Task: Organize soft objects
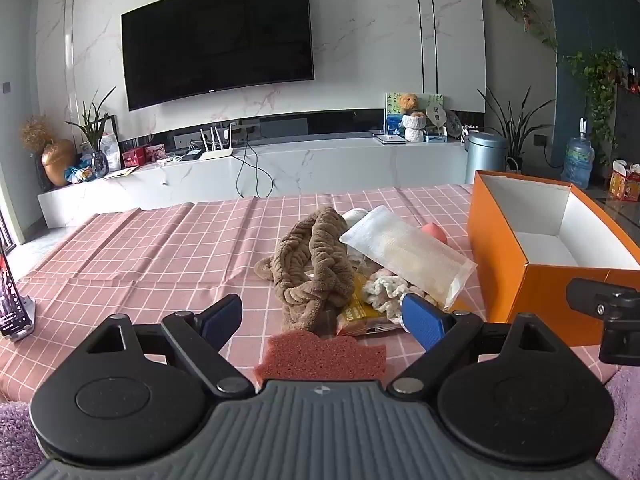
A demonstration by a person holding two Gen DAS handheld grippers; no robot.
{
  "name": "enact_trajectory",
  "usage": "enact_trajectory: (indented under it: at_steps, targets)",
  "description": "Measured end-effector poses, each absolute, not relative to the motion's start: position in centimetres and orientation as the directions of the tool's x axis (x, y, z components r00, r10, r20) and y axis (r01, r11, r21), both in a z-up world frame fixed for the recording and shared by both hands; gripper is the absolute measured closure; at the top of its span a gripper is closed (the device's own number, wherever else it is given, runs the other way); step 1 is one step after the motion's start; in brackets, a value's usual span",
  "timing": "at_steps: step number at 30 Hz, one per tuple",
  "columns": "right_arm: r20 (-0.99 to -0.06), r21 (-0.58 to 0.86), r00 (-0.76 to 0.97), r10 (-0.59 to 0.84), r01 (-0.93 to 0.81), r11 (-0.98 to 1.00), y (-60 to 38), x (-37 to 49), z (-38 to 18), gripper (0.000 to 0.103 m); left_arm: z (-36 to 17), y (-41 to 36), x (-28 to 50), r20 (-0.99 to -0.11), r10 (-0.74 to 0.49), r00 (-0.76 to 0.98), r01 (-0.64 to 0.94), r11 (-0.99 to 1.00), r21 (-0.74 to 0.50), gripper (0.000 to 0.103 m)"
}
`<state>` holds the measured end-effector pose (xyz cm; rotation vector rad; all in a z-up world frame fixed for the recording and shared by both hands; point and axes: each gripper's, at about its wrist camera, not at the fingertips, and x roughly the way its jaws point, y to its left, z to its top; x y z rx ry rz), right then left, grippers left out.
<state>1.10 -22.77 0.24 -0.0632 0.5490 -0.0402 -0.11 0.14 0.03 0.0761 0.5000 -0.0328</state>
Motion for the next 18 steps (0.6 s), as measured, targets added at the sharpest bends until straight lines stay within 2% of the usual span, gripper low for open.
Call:
enact_trajectory:
  at_steps: [18]
  targets:
    - [-0.520, -0.079, 0.851, -0.072, 0.036, 0.996, -22.68, 1.09, 0.26, 0.002, 0.29, 0.52, -0.40, -0.485, -0.002, 0.875, 0.036, 0.998, 0.059, 0.000]
